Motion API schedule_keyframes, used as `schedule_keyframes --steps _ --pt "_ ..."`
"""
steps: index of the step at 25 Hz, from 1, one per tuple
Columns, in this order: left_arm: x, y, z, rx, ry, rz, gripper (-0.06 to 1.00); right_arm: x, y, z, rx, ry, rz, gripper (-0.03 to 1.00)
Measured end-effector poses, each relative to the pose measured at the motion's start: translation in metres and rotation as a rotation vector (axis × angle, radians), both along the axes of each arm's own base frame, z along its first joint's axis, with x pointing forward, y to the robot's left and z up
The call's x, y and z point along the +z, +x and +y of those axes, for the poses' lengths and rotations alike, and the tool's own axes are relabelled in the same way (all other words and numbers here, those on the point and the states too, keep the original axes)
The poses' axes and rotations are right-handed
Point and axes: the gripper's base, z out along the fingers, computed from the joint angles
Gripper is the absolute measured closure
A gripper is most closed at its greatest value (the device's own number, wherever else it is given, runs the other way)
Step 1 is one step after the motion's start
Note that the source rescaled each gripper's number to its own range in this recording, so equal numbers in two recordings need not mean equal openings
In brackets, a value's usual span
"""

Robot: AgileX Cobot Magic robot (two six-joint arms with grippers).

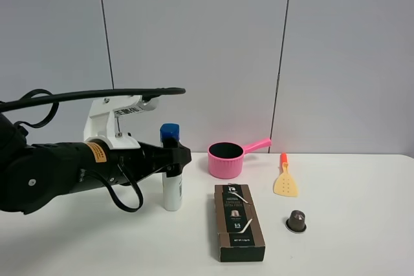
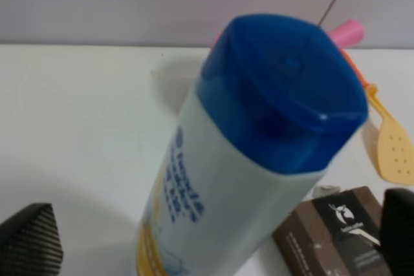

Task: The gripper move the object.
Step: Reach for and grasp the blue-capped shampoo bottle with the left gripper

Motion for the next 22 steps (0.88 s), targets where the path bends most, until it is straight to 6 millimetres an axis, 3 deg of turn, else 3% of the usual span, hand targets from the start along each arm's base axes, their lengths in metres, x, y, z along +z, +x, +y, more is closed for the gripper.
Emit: schedule_keyframes --steps 5,22 --pt "-0.009 0.011 -0.007 0.007 0.016 -0.009 -0.06 0.000 0.000 0.000 0.000 0.000 0.000 -0.03" --pt "-0.028 0.022 -0.012 0.027 0.074 -0.068 -0.06 0.000 0.000 0.000 0.000 0.000 0.000 -0.03"
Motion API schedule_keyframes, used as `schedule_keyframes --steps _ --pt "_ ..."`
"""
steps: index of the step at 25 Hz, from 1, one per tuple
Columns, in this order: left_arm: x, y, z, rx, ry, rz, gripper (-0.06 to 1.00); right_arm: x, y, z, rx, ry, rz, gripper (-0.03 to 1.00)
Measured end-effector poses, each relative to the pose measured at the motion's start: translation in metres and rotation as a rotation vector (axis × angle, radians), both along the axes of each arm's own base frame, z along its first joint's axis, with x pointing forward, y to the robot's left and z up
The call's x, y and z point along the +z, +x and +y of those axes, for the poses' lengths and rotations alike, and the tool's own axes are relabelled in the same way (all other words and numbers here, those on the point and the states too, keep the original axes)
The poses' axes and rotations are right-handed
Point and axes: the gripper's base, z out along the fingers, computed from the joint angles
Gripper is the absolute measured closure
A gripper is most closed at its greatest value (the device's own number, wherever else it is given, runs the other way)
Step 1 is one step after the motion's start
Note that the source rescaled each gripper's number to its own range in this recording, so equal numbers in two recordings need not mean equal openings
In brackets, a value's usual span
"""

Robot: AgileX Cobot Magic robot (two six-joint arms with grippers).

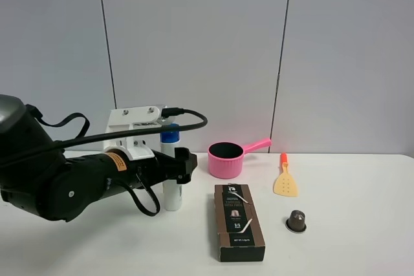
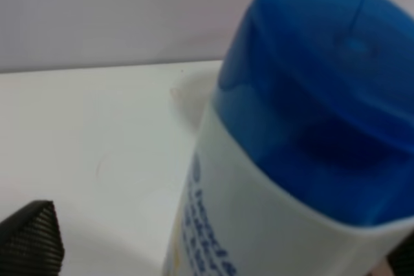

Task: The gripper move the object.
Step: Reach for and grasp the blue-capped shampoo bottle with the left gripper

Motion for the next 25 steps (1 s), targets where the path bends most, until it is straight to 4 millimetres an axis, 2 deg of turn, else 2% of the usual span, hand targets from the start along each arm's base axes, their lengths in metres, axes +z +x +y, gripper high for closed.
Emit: schedule_keyframes --steps 10,16,25 --pt "0.000 0.015 -0.011 0.010 0.003 -0.060 -0.06 0.000 0.000 0.000 0.000 0.000 0.000 -0.03" --pt "-0.014 0.017 -0.018 0.013 0.017 -0.046 -0.06 0.000 0.000 0.000 0.000 0.000 0.000 -0.03" --pt "-0.018 0.022 -0.018 0.037 0.027 -0.090 -0.06 0.000 0.000 0.000 0.000 0.000 0.000 -0.03"
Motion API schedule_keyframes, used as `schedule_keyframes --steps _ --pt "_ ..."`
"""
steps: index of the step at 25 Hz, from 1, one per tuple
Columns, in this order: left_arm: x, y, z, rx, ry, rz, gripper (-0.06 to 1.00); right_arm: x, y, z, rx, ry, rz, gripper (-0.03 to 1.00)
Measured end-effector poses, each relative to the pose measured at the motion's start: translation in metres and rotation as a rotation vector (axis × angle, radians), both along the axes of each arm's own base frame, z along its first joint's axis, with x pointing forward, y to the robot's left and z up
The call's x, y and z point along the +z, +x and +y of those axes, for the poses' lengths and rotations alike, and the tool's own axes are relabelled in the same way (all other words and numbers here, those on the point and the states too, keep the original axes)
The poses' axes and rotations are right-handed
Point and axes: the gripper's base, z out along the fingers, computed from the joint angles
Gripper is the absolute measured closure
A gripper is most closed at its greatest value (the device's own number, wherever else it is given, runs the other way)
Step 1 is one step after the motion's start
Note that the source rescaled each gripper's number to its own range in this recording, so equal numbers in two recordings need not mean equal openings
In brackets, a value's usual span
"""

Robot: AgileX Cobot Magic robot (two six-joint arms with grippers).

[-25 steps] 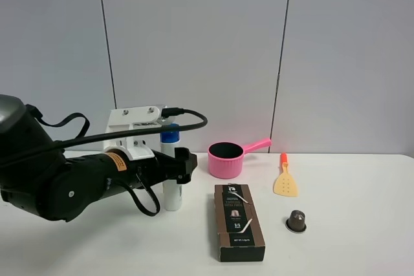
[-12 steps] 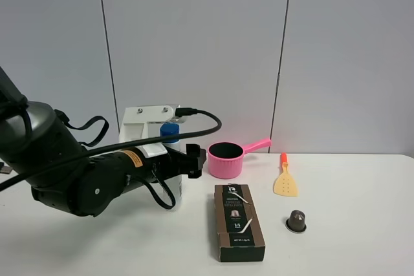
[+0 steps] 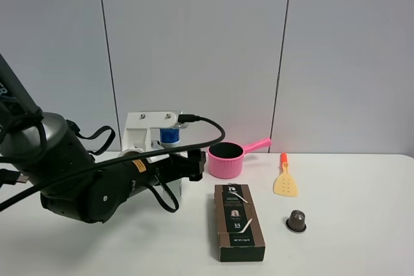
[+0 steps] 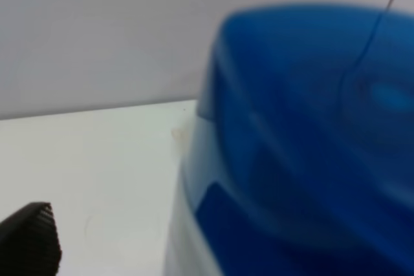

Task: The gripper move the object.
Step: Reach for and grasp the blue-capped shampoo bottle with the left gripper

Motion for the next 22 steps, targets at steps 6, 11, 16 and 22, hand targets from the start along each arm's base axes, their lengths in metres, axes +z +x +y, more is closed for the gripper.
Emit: schedule_keyframes --steps 6,11,16,22 --pt "-0.0049 0.0060 -0.0042 0.002 -0.003 -0.006 -0.06 0.0000 0.0000 0.0000 0.000 0.000 0.000 -0.03" --pt "-0.0087 0.0070 -0.0048 0.003 0.000 -0.003 -0.06 0.0000 0.0000 0.0000 0.000 0.000 0.000 -0.03" --pt "-0.0089 0.0070 -0.0048 -0.001 0.018 -0.008 0.23 0.0000 0.0000 0.0000 0.000 0.000 0.000 -0.03" --pt "-0.0089 0.0070 -0.0049 -0.016 0.088 -0.036 0.64 0.0000 0.0000 0.0000 0.000 0.000 0.000 -0.03"
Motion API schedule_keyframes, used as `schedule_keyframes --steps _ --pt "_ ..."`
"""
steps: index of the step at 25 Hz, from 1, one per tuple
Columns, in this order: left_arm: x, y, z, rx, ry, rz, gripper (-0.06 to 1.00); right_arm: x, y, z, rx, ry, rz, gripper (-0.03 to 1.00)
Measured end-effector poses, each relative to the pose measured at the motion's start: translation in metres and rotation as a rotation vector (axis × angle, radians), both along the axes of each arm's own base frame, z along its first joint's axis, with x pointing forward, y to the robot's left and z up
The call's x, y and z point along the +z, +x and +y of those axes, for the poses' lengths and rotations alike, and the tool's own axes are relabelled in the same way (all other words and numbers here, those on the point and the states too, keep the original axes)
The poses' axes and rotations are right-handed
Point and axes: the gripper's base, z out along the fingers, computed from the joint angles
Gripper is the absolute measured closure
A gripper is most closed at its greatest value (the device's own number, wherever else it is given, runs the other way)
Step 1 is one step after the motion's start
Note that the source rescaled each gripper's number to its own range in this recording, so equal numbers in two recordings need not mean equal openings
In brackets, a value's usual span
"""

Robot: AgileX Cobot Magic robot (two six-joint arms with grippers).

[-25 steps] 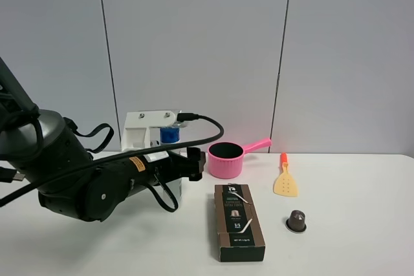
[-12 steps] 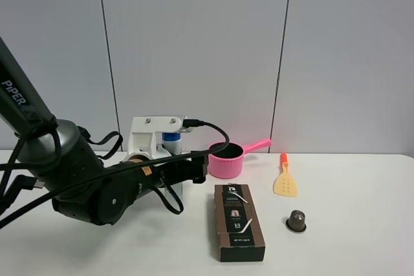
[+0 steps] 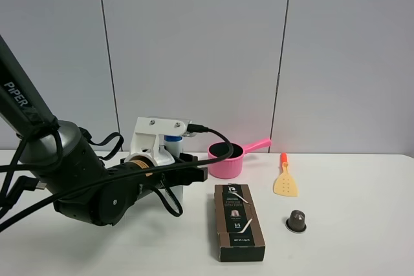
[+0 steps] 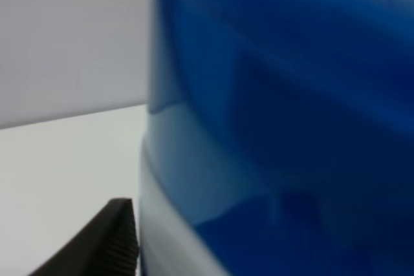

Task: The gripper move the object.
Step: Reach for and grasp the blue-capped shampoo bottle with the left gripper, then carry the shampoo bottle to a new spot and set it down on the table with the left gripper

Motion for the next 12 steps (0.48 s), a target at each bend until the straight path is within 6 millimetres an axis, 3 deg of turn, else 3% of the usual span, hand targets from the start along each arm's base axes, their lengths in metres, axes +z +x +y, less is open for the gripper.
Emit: schedule_keyframes --steps 12 --pt "0.0002 -0.0002 -0.0007 -0.020 0.058 -0.026 0.64 0.0000 0.0000 0.0000 0.000 0.000 0.000 -0.03"
